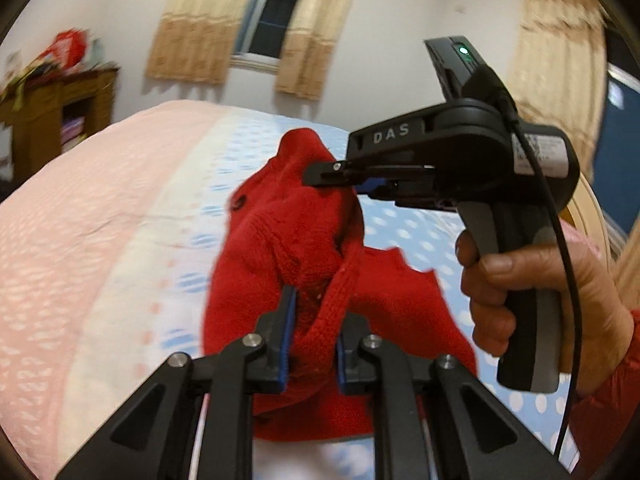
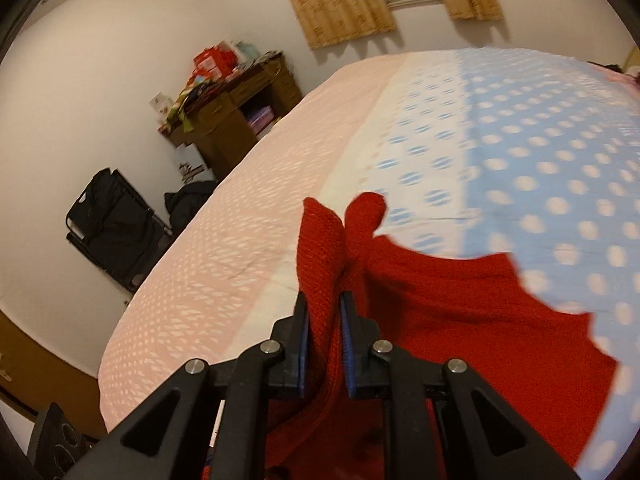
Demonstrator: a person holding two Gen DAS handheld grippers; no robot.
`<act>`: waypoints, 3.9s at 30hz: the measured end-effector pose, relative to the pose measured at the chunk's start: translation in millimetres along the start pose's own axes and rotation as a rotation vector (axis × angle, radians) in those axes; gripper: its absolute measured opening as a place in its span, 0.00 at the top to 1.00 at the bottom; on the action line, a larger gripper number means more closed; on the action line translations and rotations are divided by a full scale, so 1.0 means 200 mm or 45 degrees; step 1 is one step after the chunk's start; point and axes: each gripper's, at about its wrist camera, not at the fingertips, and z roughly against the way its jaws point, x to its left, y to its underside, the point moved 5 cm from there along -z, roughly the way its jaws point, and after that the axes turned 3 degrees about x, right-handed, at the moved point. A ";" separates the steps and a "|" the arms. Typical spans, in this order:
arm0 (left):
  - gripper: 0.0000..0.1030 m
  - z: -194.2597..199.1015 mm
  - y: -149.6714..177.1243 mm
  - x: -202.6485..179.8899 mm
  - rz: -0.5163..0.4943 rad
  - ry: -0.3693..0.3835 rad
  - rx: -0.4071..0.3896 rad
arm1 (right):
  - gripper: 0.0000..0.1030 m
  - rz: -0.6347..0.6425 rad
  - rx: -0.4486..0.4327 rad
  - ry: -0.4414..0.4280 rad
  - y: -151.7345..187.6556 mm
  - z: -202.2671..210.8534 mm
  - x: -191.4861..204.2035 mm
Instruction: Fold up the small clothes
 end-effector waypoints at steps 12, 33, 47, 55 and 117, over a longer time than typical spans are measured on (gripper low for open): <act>0.84 -0.15 0.14 -0.40 -0.236 0.119 0.140 | 0.87 -0.141 -0.061 0.095 0.23 0.33 -0.56; 0.19 0.05 0.23 -0.44 -0.424 0.245 0.286 | 0.78 -0.367 -0.120 0.326 0.52 0.25 -0.98; 0.15 0.18 0.23 0.22 -0.059 0.039 0.325 | 0.35 -0.469 -0.302 -0.030 0.89 0.67 -0.49; 0.15 0.30 0.26 0.34 0.046 0.001 0.272 | 0.86 -0.220 -0.072 0.287 0.90 0.39 -0.34; 0.42 -0.58 -0.11 0.22 0.068 -0.092 0.358 | 0.42 -0.351 -0.205 0.249 0.67 0.09 -0.69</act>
